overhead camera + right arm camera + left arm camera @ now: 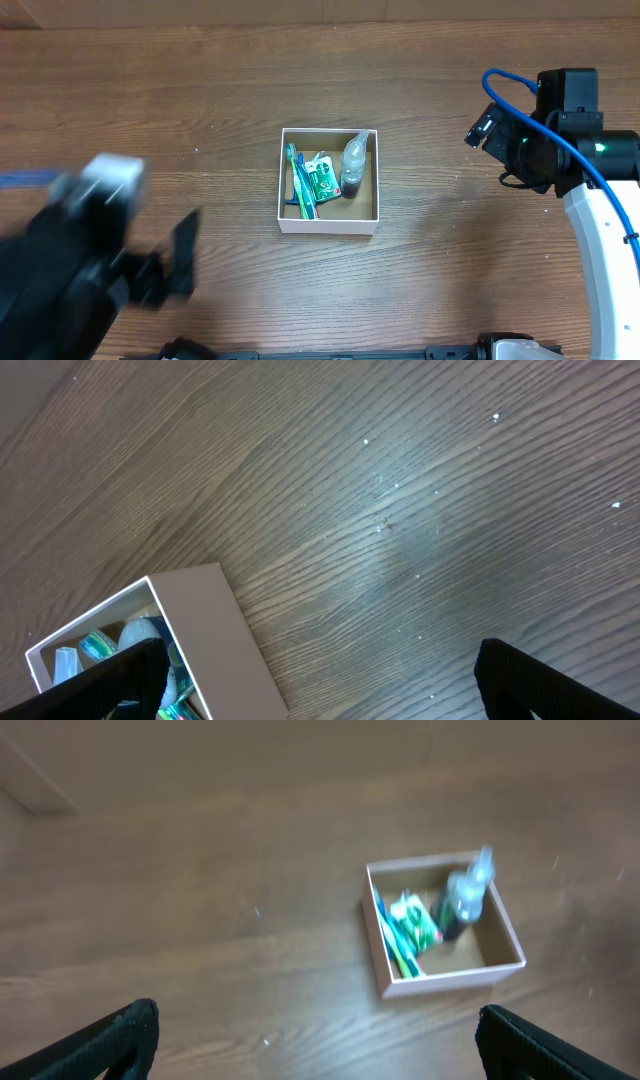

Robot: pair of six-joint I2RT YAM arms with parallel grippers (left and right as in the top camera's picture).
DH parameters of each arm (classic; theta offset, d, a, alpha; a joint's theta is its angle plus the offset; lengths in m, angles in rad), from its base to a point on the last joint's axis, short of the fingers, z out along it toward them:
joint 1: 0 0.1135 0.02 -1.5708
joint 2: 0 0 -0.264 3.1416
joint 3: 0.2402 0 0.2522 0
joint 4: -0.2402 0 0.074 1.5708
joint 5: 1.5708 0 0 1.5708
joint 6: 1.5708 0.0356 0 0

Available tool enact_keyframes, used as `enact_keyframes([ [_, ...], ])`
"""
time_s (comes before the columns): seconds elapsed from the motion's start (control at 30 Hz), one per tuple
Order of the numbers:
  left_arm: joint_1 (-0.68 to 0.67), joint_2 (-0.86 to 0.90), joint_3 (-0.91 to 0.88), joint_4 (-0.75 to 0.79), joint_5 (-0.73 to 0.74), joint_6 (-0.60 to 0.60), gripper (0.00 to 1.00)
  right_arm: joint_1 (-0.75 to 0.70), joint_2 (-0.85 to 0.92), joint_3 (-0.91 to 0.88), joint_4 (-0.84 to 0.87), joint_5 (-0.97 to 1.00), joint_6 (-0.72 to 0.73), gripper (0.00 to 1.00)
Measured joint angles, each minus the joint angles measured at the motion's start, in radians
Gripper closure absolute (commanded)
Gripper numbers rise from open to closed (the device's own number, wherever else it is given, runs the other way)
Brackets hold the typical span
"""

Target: Pack container

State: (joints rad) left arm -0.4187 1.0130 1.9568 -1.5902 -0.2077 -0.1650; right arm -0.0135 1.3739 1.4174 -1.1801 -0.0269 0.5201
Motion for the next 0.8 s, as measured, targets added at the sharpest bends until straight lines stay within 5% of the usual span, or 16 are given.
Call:
enact_keyframes([
  [0.23, 0.000, -0.282, -0.070, -0.080, -0.071, 0.012, 0.00, 0.000, 0.000, 0.000, 0.001, 0.000, -0.001, 0.00],
  [0.4, 0.000, -0.385, -0.370, 0.034, -0.131, 0.015, 0.00, 0.000, 0.000, 0.000, 0.000, 0.000, -0.001, 0.00],
  [0.8, 0.085, -0.443, -1.184, 0.778, -0.124, 0.068, 0.00, 0.000, 0.000, 0.000, 0.000, 0.000, -0.001, 0.00],
])
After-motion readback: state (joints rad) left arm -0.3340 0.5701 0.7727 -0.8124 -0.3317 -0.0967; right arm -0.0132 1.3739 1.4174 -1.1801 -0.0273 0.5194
